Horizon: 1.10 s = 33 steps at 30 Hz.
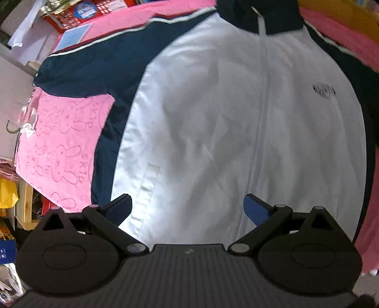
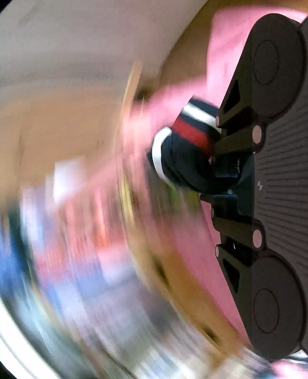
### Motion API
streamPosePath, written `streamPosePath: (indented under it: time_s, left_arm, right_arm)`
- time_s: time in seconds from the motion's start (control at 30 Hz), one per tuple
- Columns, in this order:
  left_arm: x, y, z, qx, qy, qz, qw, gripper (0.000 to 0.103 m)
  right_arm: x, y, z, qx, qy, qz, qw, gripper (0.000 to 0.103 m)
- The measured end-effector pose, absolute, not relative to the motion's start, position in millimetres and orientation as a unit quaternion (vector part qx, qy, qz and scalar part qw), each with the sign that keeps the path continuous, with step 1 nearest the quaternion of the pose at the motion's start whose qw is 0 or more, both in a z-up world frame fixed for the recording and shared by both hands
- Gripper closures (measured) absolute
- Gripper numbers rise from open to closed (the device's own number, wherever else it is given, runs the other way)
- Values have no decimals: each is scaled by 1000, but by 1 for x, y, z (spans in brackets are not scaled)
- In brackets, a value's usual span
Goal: Fold clothes
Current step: 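Grasp the striped navy sleeve cuff with the right tool and lift, then carry the sleeve across the white jacket body with the right tool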
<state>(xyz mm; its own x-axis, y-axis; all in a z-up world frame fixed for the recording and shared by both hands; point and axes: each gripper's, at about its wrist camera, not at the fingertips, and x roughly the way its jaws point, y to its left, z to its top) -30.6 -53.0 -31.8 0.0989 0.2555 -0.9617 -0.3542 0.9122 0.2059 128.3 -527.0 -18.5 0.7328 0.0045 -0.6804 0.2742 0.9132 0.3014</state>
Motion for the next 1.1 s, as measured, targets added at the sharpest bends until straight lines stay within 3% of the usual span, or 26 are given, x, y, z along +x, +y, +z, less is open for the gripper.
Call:
streamPosePath:
  time_s: [0.2,0.27,0.33,0.5,0.8,0.93,1.0,1.03,1.07,1.1]
  left_arm:
    - [-31,-31,-25,-89,615,234,748,2]
    - [-35,-25,-24,-113,607,236,750,2]
    - [-38,-18,-23,-136,599,239,752,2]
    - [-34,0,-28,-211,571,221,762,1]
    - [41,2,-80,-265,546,154,780,1]
    - [78,-1,-103,-273,538,127,788,3]
    - [80,0,-92,-251,524,119,805,15]
    - [81,1,-86,-240,516,115,814,38]
    - [83,2,-81,-229,509,111,822,68]
    - [84,3,-75,-218,501,107,830,72]
  right_arm:
    - [102,-312,-38,36,401,285,870,85]
    - [86,-261,-54,-38,422,352,835,67]
    - [67,-238,-67,-98,434,370,815,32]
    - [40,-251,-78,-142,430,366,813,17]
    - [17,-309,-96,-192,439,224,849,14]
    - [-3,-303,-111,-338,369,178,847,12]
    - [-7,-299,-114,-369,359,158,843,11]
    - [-6,-299,-112,-360,361,155,846,10]
    - [-6,-299,-111,-349,366,151,849,9]
    - [-7,-300,-110,-341,371,145,852,7]
